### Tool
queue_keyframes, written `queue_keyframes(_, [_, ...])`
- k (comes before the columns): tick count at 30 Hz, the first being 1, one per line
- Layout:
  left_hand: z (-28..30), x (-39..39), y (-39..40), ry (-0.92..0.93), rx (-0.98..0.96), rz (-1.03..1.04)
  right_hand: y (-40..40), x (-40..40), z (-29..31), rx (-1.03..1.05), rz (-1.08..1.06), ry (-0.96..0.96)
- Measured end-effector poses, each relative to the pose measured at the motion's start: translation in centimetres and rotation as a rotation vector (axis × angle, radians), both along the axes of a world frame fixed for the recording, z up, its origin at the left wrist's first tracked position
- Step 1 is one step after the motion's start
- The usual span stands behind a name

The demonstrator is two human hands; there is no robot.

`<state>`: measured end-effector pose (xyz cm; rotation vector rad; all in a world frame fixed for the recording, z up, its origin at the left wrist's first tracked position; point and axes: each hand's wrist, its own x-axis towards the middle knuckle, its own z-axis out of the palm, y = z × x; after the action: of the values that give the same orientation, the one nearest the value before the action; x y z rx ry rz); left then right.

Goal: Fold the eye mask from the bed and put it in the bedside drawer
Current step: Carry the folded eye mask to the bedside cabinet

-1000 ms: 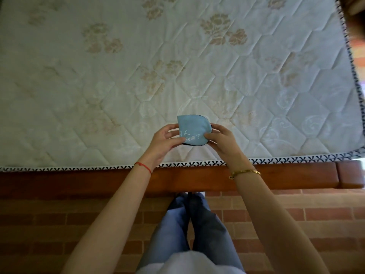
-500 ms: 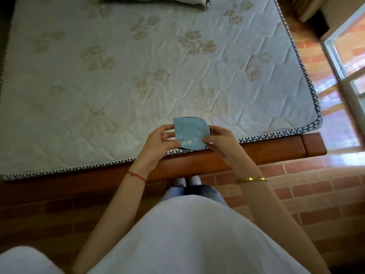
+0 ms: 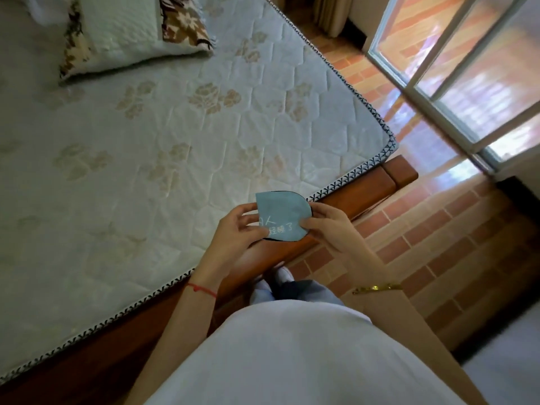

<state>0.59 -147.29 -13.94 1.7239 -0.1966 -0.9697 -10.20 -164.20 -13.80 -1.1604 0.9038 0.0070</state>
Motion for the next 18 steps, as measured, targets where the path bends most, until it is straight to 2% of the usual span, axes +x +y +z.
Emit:
queue_keyframes(4, [1.4,-1.6,-2.9,0.006,-0.016,-0.12,-1.2,-3.4,0.7,0.061,-0.149,-0.037])
queue_keyframes(13, [2.8,-8.5,-13.4,-0.015,-0.066,-0.444,-7.3,-14.0,1.2,0.049,-0.484,-0.04])
queue_keyframes(18, [2.0,-12.9,-19.8,-0.007,-0.075,-0.553,-11.7,-19.9,2.0,0.03,-0.562,-0.044])
